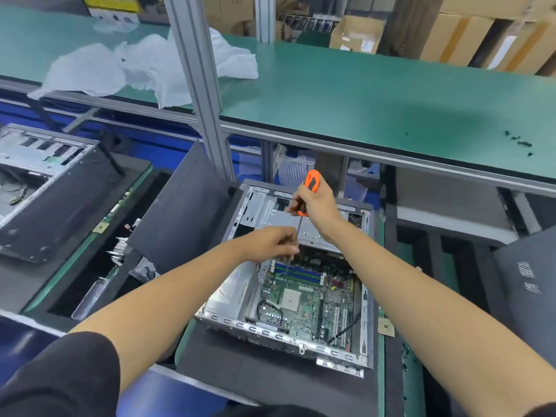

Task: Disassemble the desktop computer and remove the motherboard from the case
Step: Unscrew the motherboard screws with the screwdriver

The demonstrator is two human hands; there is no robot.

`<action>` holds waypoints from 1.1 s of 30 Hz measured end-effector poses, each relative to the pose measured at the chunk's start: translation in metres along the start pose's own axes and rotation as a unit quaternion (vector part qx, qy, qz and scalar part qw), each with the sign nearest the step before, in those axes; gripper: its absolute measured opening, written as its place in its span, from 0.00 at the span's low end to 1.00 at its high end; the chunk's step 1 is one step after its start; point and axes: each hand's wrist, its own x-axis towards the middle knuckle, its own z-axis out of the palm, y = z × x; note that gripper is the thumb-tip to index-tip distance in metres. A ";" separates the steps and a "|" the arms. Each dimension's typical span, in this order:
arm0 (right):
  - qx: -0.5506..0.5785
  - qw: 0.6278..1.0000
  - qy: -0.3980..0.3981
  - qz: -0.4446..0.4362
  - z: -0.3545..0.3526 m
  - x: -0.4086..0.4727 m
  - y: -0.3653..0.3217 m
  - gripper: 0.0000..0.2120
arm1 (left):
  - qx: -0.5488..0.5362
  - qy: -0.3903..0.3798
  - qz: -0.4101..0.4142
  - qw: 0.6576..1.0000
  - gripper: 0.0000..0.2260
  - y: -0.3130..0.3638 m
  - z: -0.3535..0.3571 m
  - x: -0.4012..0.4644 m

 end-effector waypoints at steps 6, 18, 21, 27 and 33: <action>0.006 1.000 0.009 -0.016 0.022 -0.011 0.005 0.05 | 0.136 0.014 0.024 0.990 0.08 -0.023 0.002 -0.010; 0.040 0.999 0.001 0.010 0.051 -0.010 0.023 0.08 | 0.169 -0.040 0.037 0.984 0.13 -0.057 0.010 -0.030; 0.056 0.998 -0.005 0.015 0.057 -0.010 0.027 0.17 | 0.230 -0.029 0.065 0.971 0.18 -0.062 0.009 -0.034; 0.076 0.996 -0.020 0.033 0.071 -0.009 0.023 0.07 | 0.218 -0.080 0.079 0.970 0.08 -0.056 0.002 -0.039; 0.102 0.993 -0.036 0.050 0.079 -0.005 0.014 0.23 | 0.175 -0.118 0.068 0.975 0.07 -0.054 -0.008 -0.041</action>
